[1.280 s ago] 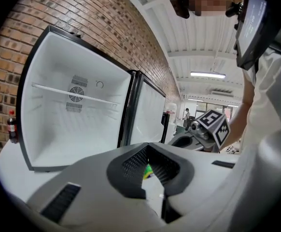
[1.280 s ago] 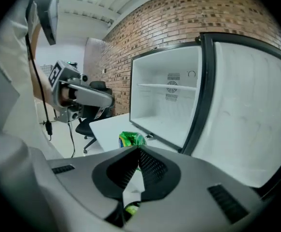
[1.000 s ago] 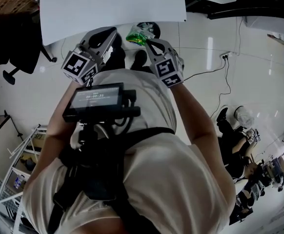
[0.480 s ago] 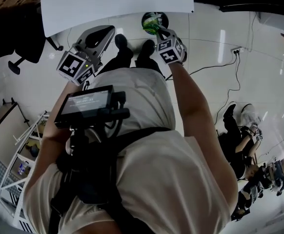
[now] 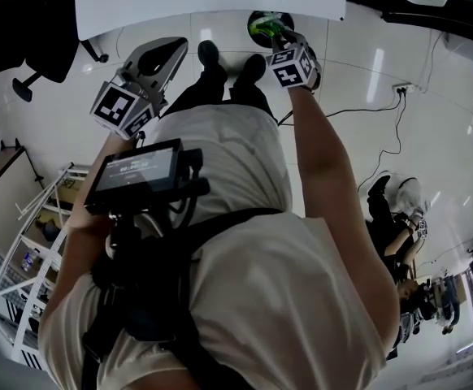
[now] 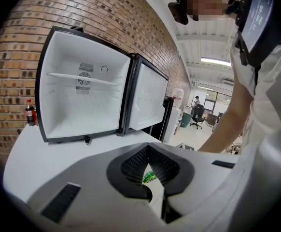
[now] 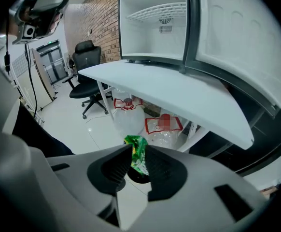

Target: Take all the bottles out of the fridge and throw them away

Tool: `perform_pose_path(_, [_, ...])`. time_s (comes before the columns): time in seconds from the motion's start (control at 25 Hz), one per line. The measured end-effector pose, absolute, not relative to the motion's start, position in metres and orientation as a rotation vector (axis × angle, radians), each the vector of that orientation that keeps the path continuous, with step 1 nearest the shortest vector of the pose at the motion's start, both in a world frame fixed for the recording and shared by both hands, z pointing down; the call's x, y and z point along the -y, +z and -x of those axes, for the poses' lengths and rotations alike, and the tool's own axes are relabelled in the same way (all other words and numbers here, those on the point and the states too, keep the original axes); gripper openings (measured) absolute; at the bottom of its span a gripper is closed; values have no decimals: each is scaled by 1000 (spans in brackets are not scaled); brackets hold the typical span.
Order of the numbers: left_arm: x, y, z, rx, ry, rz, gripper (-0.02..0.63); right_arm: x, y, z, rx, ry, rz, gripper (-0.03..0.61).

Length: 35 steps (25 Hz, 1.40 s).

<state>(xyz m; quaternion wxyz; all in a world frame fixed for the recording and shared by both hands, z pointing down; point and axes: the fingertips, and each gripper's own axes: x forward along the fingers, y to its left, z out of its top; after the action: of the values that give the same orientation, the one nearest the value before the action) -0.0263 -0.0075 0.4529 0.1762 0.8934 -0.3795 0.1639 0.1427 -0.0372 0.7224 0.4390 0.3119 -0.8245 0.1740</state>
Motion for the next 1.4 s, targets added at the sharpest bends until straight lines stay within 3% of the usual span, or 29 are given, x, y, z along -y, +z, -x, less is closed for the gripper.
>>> perform_pose_path(0.04, [9,453,27,1080,466,-2530,9,37,725,-144,2052,439,-773,133])
perform_pose_path(0.08, [10,453,27,1083,469,-2531,9,38,728,-146,2051,443,-775,153])
perform_pose_path(0.6, [10,456,26,1063,448,-2557,9,26,725,-167,2034,474,-856,153])
perform_pose_path(1.2, [21,449,22,1081,382,-2591,9,26,682,-141,2162,408,-811,147])
perform_pose_path(1.4, [26,442,28,1092,344,-2607,9,45,611,-111,2379,407,-876,70])
